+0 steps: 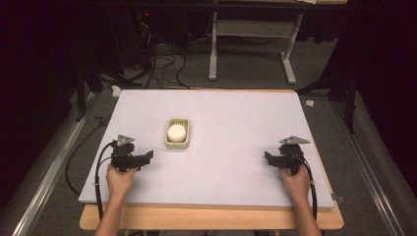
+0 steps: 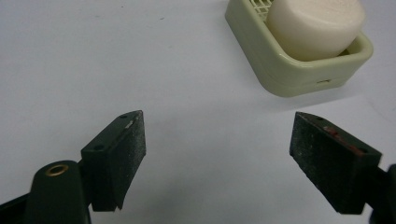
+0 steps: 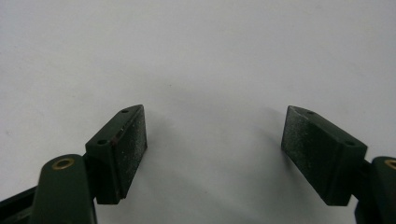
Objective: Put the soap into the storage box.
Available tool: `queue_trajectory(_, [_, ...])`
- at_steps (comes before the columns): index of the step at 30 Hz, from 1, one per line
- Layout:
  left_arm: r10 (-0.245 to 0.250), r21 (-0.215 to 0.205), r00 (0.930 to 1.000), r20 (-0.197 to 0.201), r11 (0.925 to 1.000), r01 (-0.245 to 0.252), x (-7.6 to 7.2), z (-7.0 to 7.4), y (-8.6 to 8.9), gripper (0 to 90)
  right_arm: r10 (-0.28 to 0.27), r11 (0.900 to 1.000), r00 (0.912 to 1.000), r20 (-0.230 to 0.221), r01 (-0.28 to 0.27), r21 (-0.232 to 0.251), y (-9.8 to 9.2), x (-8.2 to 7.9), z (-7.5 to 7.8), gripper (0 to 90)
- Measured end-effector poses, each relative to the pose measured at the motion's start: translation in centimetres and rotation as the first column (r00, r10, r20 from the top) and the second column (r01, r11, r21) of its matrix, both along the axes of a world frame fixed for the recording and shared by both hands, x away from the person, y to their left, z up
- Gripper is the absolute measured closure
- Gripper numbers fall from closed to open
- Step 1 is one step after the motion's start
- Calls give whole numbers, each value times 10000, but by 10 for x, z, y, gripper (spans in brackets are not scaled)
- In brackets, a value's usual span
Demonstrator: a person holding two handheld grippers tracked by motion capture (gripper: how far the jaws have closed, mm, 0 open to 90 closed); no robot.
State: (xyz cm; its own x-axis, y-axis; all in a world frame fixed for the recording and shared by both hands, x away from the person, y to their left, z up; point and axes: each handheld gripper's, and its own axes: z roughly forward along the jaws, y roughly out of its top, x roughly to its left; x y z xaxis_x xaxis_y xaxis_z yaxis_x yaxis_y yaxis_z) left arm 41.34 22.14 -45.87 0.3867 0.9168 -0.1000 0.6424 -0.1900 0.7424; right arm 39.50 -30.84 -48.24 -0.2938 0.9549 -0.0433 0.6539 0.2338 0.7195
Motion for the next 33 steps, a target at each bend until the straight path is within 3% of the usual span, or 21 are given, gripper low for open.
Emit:
queue_trajectory(22, [123,704,9996,-237,9975,-106,13,-17,-8,190,15,10000,10000,-1,-15,-1,0,0,0,228])
queue_trajectory(33, [117,956,9998,-152,9954,-102,16,-23,-12,190,2,10000,10000,-6,-2,5,0,0,0,228])
